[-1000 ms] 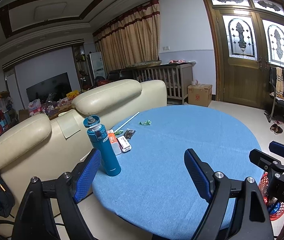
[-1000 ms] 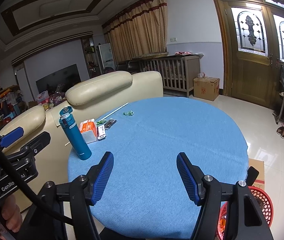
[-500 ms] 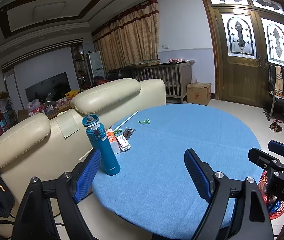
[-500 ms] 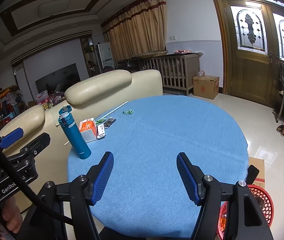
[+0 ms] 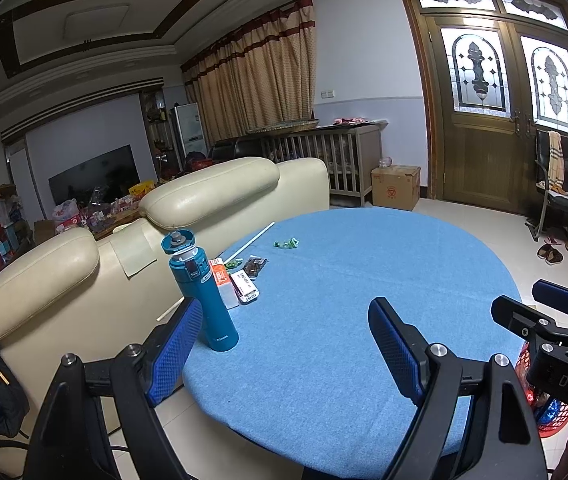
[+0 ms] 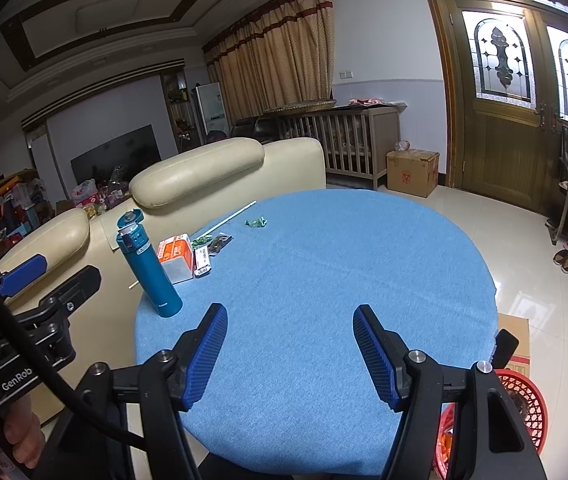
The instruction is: Collect trash
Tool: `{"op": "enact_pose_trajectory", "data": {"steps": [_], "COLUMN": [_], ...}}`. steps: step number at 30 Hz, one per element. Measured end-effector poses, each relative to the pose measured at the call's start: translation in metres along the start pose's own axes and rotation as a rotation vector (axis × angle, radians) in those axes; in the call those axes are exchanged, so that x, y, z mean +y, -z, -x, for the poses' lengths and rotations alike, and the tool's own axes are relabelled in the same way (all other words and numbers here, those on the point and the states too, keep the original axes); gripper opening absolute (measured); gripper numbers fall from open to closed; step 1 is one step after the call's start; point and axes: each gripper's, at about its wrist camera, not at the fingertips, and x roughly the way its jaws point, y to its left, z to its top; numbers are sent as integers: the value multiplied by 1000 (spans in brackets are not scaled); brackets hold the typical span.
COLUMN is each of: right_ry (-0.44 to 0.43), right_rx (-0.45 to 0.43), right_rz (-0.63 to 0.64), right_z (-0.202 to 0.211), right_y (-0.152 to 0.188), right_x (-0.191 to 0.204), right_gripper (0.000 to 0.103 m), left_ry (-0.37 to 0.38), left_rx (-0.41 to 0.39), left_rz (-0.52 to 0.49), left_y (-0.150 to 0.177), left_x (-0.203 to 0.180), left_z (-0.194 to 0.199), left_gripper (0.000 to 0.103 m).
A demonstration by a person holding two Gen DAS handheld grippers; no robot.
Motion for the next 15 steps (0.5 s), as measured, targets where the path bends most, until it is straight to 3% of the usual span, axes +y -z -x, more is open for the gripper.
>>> {"op": "enact_pose_trajectory", "data": {"steps": [15], "right_ry": [12], "right_rx": [8], "right_rz": [-1], "right_z": [-4], "right_y": [-2], "right_x": [-1], "right_gripper": [69], "left_ry": [18], "left_rx": [5], "left_rz": [-1], "left_y": [-2], "left_x": [-2], "left_z": [-5], "left_gripper": [86]}}
